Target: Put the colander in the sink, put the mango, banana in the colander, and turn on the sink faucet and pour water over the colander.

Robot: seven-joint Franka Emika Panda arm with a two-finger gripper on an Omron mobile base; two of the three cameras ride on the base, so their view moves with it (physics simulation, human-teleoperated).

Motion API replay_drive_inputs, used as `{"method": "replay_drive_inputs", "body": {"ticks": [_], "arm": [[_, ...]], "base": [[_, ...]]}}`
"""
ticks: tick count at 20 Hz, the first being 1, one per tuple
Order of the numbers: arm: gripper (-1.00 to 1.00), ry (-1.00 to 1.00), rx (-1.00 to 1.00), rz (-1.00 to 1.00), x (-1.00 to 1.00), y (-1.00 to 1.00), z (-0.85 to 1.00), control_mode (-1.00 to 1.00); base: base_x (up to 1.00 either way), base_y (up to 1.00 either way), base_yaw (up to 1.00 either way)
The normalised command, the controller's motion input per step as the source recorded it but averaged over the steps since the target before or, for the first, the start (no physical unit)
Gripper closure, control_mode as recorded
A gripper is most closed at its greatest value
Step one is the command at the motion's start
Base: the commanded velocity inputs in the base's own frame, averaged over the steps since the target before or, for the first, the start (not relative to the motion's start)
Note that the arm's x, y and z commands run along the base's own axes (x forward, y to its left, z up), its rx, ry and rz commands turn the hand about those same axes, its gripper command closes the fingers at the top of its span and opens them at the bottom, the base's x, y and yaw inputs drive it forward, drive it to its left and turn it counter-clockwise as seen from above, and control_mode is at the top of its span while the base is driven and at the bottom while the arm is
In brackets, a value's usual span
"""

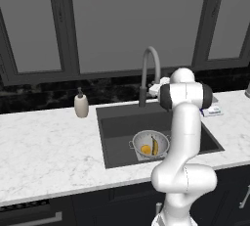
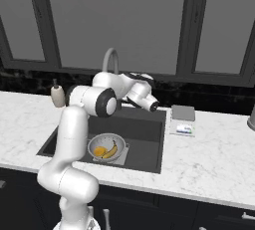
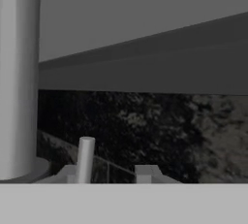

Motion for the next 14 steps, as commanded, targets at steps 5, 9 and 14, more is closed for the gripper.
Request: {"method": "replay_drive_inputs", "body": {"ticks": [5,9,14], "arm": [[1.0,0.0,0.0,0.0,0.34,-0.03,-0.08,-1.0],[1.0,0.0,0.0,-0.02,0.31,-0.16,-0.17,-1.0],[1.0,0.0,0.0,0.0,0.3,-0.33,-0.18,-1.0]], "base": [[0.0,0.0,0.0],[0.0,0.0,0.0],[0.0,0.0,0.0]]}}
